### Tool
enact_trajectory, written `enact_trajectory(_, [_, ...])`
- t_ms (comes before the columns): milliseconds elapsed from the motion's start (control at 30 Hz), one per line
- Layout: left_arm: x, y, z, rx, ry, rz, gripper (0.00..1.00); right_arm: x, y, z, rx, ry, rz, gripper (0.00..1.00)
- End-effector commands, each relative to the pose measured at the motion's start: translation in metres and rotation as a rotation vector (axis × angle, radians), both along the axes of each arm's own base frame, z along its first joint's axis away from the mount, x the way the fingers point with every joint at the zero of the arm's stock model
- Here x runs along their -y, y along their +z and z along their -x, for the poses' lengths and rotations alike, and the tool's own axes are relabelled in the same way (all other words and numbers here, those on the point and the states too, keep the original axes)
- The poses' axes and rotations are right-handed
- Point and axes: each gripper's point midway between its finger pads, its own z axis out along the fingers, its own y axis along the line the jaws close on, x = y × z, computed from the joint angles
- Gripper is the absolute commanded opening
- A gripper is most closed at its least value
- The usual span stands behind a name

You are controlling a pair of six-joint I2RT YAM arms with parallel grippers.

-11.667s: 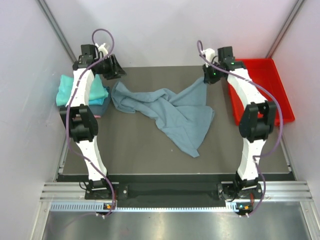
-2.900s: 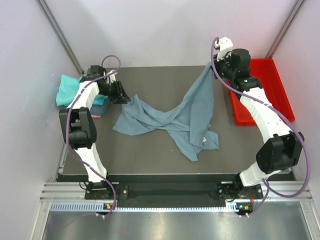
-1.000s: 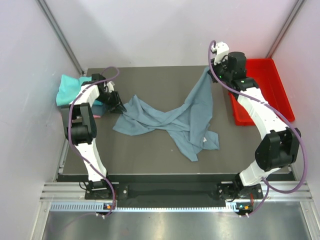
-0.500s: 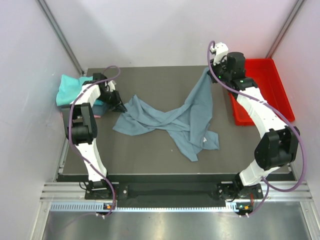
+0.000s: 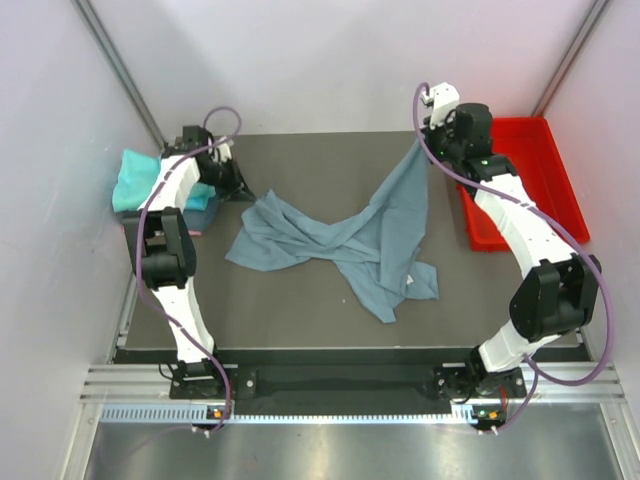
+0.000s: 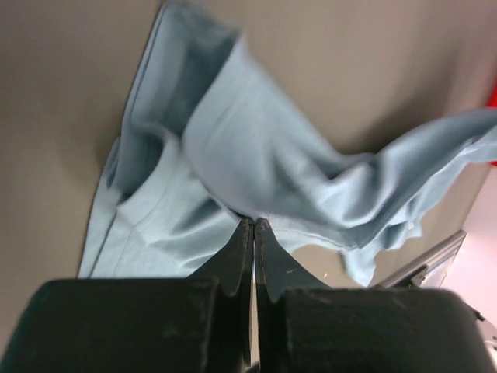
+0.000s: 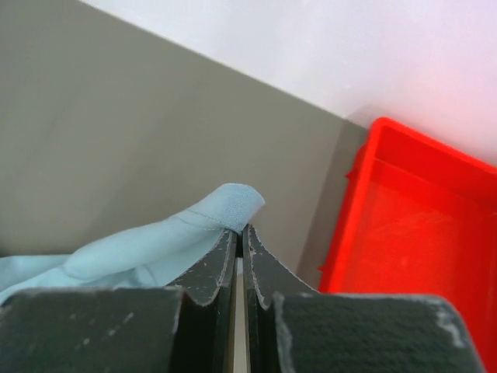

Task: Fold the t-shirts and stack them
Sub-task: Flatten the tshirt out

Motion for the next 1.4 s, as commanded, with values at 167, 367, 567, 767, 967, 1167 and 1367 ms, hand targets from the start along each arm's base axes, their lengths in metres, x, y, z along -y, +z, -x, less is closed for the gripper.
enact_trajectory(167, [-0.012,0.161,-0.04,0.492,-0.06,-0.042,0.0,0.05,0.164,0.016,0.301,-0.174,-0.097,0.0])
enact_trajectory(367, [-0.021,0.217,-0.031,0.682,-0.098,-0.143,0.0,0.051,0.188,0.039,0.249,-0.157,-0.209,0.0])
enact_trajectory(567, [-0.025,0.28,-0.008,0.877,-0.089,-0.221,0.0,0.06,0.223,0.072,0.365,-0.152,-0.179,0.0])
enact_trajectory(767, [-0.019,0.34,0.042,1.048,-0.099,-0.251,0.0,0.059,0.254,0.127,0.438,-0.102,-0.208,0.0])
enact_trajectory(967, [-0.019,0.39,0.12,1.234,-0.094,-0.355,0.0,0.066,0.284,0.21,0.57,-0.061,-0.192,0.0])
enact_trajectory(1167, [-0.013,0.424,0.208,1.425,-0.135,-0.473,0.0,0.082,0.318,0.299,0.704,-0.081,-0.221,0.0])
enact_trajectory(1367, [-0.008,0.468,0.28,1.615,-0.076,-0.499,0.0,0.09,0.353,0.395,0.86,-0.05,-0.241,0.0])
